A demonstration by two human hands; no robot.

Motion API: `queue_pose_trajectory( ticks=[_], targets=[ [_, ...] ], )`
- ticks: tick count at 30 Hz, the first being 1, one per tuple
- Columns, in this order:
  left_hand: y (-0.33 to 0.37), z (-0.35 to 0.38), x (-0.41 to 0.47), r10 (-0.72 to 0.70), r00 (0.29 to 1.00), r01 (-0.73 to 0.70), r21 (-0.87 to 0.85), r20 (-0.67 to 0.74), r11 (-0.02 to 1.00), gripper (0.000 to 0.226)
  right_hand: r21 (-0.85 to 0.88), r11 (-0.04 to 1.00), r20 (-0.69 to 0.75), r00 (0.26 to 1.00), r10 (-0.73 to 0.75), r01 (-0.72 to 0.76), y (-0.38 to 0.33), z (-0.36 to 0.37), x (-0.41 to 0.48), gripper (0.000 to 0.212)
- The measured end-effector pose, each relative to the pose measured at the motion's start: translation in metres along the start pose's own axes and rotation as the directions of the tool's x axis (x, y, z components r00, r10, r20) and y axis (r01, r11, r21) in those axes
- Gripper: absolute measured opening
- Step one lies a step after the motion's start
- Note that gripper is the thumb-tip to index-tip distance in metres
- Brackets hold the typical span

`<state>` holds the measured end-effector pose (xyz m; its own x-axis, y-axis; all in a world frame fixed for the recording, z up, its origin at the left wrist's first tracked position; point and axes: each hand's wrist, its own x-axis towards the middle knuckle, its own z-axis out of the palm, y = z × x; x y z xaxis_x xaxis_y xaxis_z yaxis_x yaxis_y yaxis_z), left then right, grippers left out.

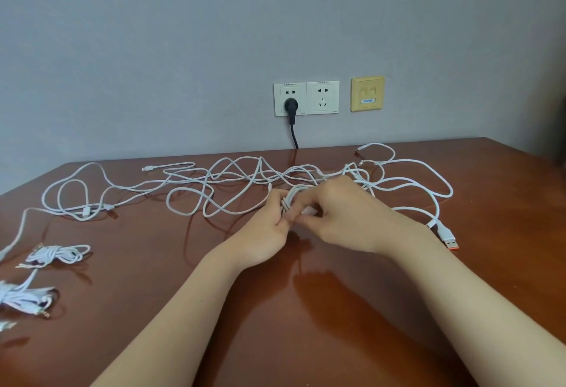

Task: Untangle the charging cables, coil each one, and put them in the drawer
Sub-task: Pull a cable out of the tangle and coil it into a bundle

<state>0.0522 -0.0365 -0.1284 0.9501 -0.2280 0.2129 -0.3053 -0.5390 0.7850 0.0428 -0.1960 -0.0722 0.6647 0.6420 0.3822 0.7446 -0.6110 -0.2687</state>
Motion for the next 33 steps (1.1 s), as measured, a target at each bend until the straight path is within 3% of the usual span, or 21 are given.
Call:
queue_pose_trajectory(
  ticks=[4,9,16,22,30,33],
  targets=[
    [0.008,0.002,-0.003,0.050,0.998,-0.053,0.115,0.033,0.992,0.022,0.288,0.951,-0.050,0.989,0.136,-0.116,0.008,0.002,0.003,0.011],
    [0.009,0.003,-0.004,0.081,0.996,-0.084,0.104,0.034,0.991,0.018,0.616,0.758,-0.012,0.959,0.283,-0.215,0.014,0.010,0.004,0.020],
    [0.006,0.002,-0.004,0.089,0.993,-0.088,-0.015,0.082,0.996,0.024,0.741,0.636,0.032,0.958,0.285,-0.214,0.017,0.009,0.003,0.017],
    [0.009,0.007,-0.004,0.107,0.991,-0.092,-0.182,0.075,0.979,0.011,0.786,0.597,-0.071,0.936,0.345,-0.160,0.017,0.013,0.007,0.024],
    [0.012,0.009,-0.005,0.112,0.994,-0.109,-0.193,0.004,0.975,0.017,0.725,0.685,-0.278,0.877,0.392,-0.076,0.009,0.014,0.008,0.032],
    [0.013,0.014,-0.003,0.105,0.994,-0.108,-0.233,-0.024,0.966,0.011,0.771,0.632,-0.273,0.855,0.441,-0.080,0.006,0.013,0.007,0.030]
  ],
)
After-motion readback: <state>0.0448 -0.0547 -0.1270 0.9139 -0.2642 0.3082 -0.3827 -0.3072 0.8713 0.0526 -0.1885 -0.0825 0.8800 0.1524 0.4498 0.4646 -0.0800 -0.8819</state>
